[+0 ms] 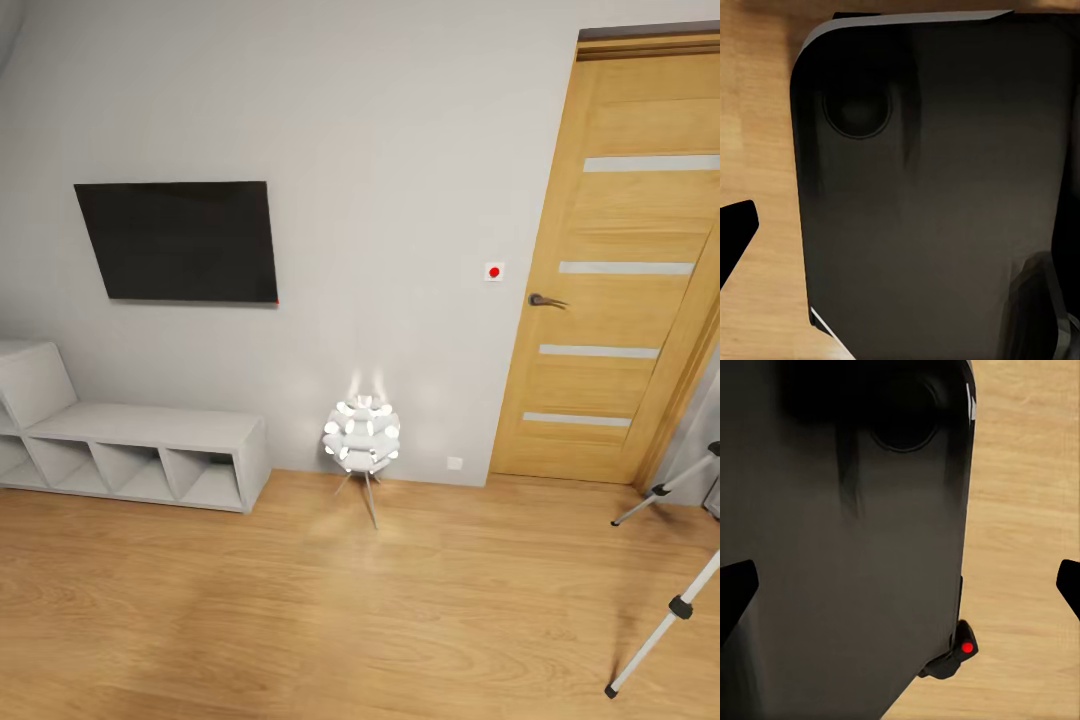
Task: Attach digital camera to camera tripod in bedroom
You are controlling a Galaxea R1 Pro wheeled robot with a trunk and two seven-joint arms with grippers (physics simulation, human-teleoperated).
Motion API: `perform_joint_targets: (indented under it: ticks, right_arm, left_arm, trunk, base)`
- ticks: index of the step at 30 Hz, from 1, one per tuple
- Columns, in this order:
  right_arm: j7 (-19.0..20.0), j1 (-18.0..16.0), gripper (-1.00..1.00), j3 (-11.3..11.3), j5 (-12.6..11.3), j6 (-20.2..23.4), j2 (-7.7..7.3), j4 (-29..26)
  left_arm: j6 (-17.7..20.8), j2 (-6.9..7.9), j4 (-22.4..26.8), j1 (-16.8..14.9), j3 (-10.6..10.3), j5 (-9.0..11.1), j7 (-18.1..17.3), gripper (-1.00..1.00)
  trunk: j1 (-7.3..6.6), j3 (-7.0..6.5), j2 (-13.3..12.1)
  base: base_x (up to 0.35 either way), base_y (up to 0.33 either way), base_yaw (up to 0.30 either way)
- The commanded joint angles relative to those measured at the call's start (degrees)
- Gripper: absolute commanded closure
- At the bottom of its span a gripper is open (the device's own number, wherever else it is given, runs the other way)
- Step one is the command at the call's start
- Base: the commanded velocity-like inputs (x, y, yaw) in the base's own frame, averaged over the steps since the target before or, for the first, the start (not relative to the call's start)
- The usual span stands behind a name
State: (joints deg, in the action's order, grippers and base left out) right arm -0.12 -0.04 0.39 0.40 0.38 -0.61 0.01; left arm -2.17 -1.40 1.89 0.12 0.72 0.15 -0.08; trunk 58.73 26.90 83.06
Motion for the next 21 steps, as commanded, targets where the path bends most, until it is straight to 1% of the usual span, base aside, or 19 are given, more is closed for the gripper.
perform_joint_targets:
  ticks: [1, 5, 7, 15, 17, 18, 21]
  right_arm:
    - [0.0, 0.0, -1.0, 0.0, 0.0, 0.0, 0.0, 0.0]
    - [0.0, 0.0, -1.0, 0.0, 0.0, 0.0, 0.0, 0.0]
    - [0.0, 0.0, -1.0, 0.0, 0.0, 0.0, 0.0, 0.0]
    - [-0.2, 0.0, -1.0, 0.0, 0.0, -0.1, 0.0, 0.0]
    - [-0.3, 0.0, -1.0, -0.1, -0.1, -0.2, -0.02, 0.0]
    - [-0.3, 0.0, -1.0, -0.4, -0.4, -0.3, -0.16, 0.0]
    - [-0.3, 0.0, -1.0, -0.6, -0.6, -0.7, -0.35, 0.0]
  left_arm:
    - [-0.1, -0.01, 0.1, 0.0, 0.1, 0.0, 0.0, -1.0]
    - [-0.2, -0.01, 0.2, 0.0, 0.1, 0.0, 0.0, -1.0]
    - [-0.1, -0.01, 0.2, 0.0, 0.1, 0.0, 0.0, -1.0]
    - [-0.1, -0.01, 0.2, 0.0, 0.1, 0.0, 0.0, -1.0]
    - [-0.1, -0.01, 0.2, 0.0, 0.1, 0.0, 0.0, -1.0]
    - [-0.1, -0.01, 0.2, 0.0, 0.1, 0.0, 0.0, -1.0]
    - [-0.1, -0.01, 0.2, 0.0, 0.1, 0.0, 0.0, -1.0]
  trunk:
    - [0.0, 0.03, 0.0]
    - [0.0, 0.03, 0.0]
    - [0.0, 0.03, 0.0]
    - [0.0, 0.03, 0.0]
    - [0.0, 0.03, 0.0]
    - [0.0, 0.03, 0.0]
    - [0.0, 0.03, 0.0]
  base:
    - [0.0, 0.0, 0.0]
    - [0.006, 0.0, 0.0]
    - [0.115, 0.0, 0.0]
    - [0.304, 0.0, 0.0]
    - [0.175, 0.0, 0.0]
    - [0.064, 0.0, 0.0]
    - [0.042, 0.0, -0.007]
